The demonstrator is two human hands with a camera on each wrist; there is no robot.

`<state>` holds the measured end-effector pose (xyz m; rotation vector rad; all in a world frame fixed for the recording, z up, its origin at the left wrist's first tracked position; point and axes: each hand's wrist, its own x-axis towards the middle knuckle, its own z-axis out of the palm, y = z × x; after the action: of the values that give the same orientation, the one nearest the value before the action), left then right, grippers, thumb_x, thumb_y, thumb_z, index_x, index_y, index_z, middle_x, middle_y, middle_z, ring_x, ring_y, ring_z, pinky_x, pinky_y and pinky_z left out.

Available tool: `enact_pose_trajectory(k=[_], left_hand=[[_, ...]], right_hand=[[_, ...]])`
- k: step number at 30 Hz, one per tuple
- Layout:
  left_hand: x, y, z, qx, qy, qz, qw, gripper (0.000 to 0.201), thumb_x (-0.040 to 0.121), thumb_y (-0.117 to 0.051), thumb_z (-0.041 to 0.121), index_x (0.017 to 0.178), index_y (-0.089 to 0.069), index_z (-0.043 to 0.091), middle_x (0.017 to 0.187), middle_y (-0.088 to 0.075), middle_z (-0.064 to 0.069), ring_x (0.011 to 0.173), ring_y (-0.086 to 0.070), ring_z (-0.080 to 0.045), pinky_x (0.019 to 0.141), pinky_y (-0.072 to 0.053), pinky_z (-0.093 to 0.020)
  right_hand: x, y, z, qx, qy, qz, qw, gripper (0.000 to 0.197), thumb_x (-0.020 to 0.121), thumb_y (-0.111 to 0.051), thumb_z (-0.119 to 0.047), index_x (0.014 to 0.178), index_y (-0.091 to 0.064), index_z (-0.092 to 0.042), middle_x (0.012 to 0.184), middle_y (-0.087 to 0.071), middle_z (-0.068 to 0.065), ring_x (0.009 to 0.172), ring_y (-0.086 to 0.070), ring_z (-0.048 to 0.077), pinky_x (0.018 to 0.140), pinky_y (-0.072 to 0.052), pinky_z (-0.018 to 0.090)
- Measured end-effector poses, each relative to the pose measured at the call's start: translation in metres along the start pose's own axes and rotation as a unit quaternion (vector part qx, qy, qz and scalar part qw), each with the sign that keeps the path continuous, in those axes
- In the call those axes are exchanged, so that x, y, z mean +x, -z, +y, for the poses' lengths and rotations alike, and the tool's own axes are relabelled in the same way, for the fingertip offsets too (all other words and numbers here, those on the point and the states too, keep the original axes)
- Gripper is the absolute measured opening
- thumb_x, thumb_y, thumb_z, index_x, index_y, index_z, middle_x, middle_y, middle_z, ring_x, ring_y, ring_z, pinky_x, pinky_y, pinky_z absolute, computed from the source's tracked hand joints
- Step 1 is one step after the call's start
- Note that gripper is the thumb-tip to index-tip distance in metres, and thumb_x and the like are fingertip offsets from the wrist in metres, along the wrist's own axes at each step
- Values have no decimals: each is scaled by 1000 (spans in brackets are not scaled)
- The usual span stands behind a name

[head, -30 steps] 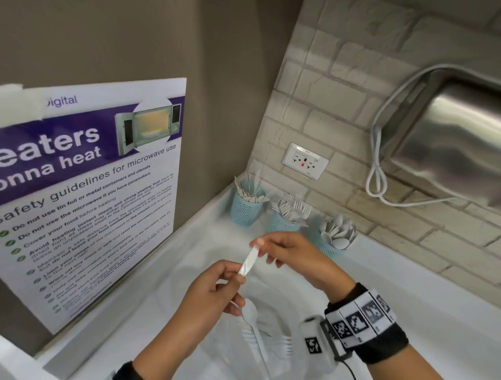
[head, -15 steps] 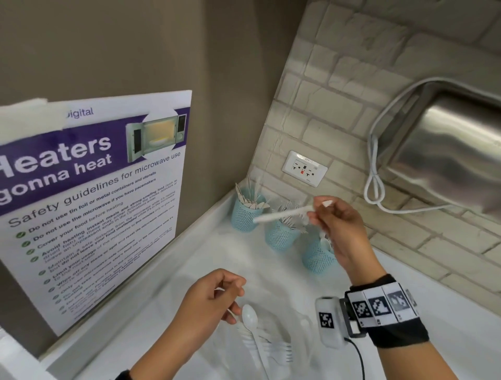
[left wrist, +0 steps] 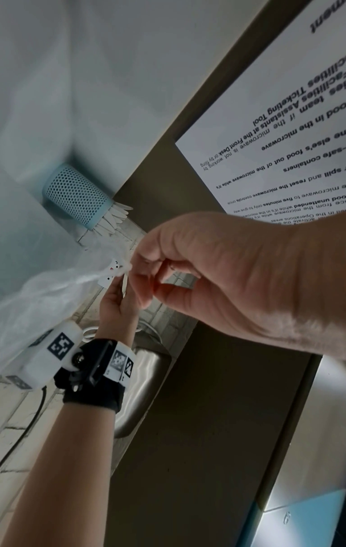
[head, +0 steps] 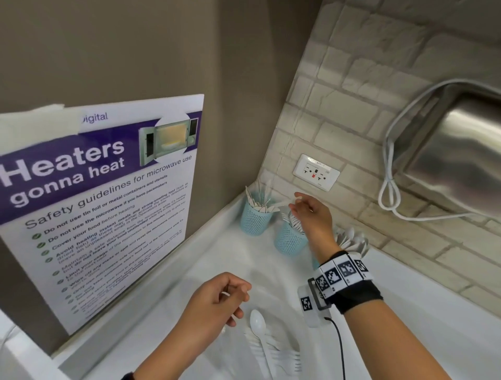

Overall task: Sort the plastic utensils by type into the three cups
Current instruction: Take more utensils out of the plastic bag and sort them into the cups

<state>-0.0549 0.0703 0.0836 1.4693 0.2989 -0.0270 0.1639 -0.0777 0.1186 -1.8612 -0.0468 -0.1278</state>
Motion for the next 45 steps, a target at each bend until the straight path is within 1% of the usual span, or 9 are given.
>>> enact_pose_trajectory(k=[6, 11, 19, 23, 26, 29, 32, 38, 45], left_hand=[[2, 3, -3, 28, -27, 11, 999, 15, 91, -58, 13, 86, -70, 20, 78, -70, 8, 70, -62, -4, 63, -50, -17], [3, 4, -8, 121, -71, 7, 990, 17, 90, -60, 22, 84, -69, 35, 100, -63, 14, 100, -54, 5, 80, -42, -11], [4, 7, -17, 301, -56, -95, 947, 23, 88, -59, 25, 89, -63, 48, 109, -37, 20, 108, -36, -3, 90, -31, -16], [10, 5, -23, 313, -55, -128, 940, 47, 89, -50, 5, 83, -59, 51, 101, -42, 14, 68, -50, 1, 69, -37, -5], [11, 3, -24, 281, -68, -114, 950, 47, 89, -47, 0, 108, -63, 40, 106, -47, 12, 66, -50, 8, 67, -37, -6], [11, 2, -24, 251, -77, -101, 960, 46, 90, -46, -1, 123, -60, 29, 108, -49, 13, 62, -49, 5, 65, -37, -7], [11, 2, -26, 235, -82, -96, 964, 48, 90, -47, 0, 127, -57, 30, 109, -50, 15, 61, -48, 2, 66, -39, -7], [10, -2, -25, 234, -89, -100, 963, 49, 91, -48, 0, 128, -55, 30, 110, -50, 14, 61, -48, 2, 66, -37, -5], [12, 2, -29, 219, -85, -94, 967, 49, 90, -48, -1, 127, -56, 31, 110, -51, 13, 57, -45, -1, 64, -37, -7]], right_hand=[[-5, -7, -8, -11, 1, -35, 999, 30, 94, -55, -18, 121, -62, -27, 121, -66, 0, 109, -62, 13, 100, -45, 29], [-26, 4, -6, -13, 17, -76, 997, 21, 92, -57, -15, 95, -69, -32, 105, -71, 1, 103, -66, 20, 99, -50, 39], [-110, 16, -12, -6, 27, -218, 975, 30, 92, -46, 10, 88, -67, -12, 82, -65, -2, 70, -68, 9, 69, -53, 22], [-157, 14, 14, -202, 54, -360, 909, 23, 85, -52, -10, 98, -70, -14, 88, -64, -6, 78, -63, 6, 75, -50, 20], [-173, 10, 56, -450, 28, -377, 809, 53, 88, -48, -40, 136, -47, -18, 127, -52, 4, 117, -52, 20, 101, -41, 28], [-186, 8, 88, -549, -54, -375, 745, 76, 93, -55, -33, 152, -11, -17, 150, -23, 13, 136, -32, 29, 111, -29, 37], [-192, 5, 104, -608, -66, -368, 700, 72, 95, -51, -24, 153, -8, -18, 155, -14, 16, 143, -21, 33, 116, -20, 45], [-191, 5, 106, -592, -56, -384, 707, 63, 90, -58, -24, 144, -25, -16, 137, -42, 11, 124, -47, 28, 101, -41, 41], [-197, 8, 98, -569, -37, -358, 740, 37, 99, -39, -21, 135, -35, -12, 138, -38, 8, 126, -45, 24, 97, -38, 34]])
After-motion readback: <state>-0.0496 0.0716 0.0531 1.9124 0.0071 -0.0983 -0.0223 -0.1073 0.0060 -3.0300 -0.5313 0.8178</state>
